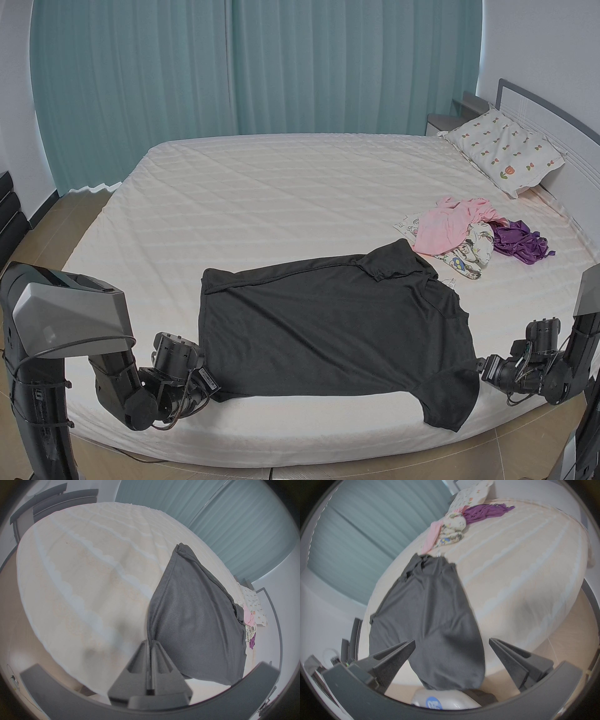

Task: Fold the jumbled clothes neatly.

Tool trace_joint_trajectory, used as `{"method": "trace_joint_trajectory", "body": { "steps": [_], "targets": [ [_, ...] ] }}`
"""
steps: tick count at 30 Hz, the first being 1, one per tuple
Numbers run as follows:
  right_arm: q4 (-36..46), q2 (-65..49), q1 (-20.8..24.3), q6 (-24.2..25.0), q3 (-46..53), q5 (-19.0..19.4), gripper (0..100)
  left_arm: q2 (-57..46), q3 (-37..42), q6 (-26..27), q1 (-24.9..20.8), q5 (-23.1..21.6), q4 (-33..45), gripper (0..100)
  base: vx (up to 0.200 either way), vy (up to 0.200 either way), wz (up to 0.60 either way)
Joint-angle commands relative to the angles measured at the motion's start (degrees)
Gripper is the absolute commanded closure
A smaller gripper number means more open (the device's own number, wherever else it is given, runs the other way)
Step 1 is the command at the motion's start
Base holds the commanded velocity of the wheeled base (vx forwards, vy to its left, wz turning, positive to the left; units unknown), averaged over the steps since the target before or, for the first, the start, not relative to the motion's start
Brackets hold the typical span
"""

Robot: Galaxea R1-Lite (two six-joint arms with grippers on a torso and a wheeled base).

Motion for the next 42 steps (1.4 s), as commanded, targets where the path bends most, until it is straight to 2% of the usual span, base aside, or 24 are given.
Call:
{"method": "trace_joint_trajectory", "body": {
  "steps": [1,8,13,17,20,21,32,36,40,42],
  "targets": [
    [-0.1,3.5,-0.4,-3.4,3.8,1.7,0,-3.7,3.4,0.0,1.1,0.0,0.3,100,0.000,0.000,0.00],
    [-1.6,7.1,0.3,-5.0,3.6,1.7,0,-3.4,3.9,2.5,1.9,0.0,3.3,100,0.000,0.000,0.00],
    [-6.2,10.5,1.9,-4.8,3.3,1.7,0,-3.5,3.8,2.6,2.8,-0.9,3.4,100,0.000,0.000,0.00],
    [-14.9,15.2,3.9,-4.6,3.9,1.1,0,-3.4,3.9,2.4,2.8,-4.0,3.4,100,0.000,0.000,0.00],
    [-16.4,16.1,4.5,-4.6,3.6,1.1,0,-3.3,3.9,2.3,2.7,-4.2,3.3,100,0.000,0.000,0.00],
    [-16.5,16.2,4.7,-4.6,3.5,1.1,100,-3.3,3.9,2.3,2.7,-4.2,3.2,100,0.000,0.000,0.00],
    [-16.7,14.7,3.9,-4.6,4.8,1.0,100,-3.2,4.7,2.3,2.5,-4.3,2.9,100,0.000,0.000,0.00],
    [-16.7,14.0,1.4,-5.5,6.6,1.0,100,-3.2,5.0,2.5,2.5,-4.3,3.0,100,0.000,0.000,0.00],
    [-15.7,12.0,-1.7,-9.1,8.5,1.1,100,-3.7,6.5,2.9,2.2,-4.3,3.3,100,0.000,0.000,0.00],
    [-15.5,12.1,-2.5,-11.2,9.3,1.1,100,-4.3,7.7,4.9,1.9,-4.3,3.5,100,0.000,0.000,0.00]
  ]
}}
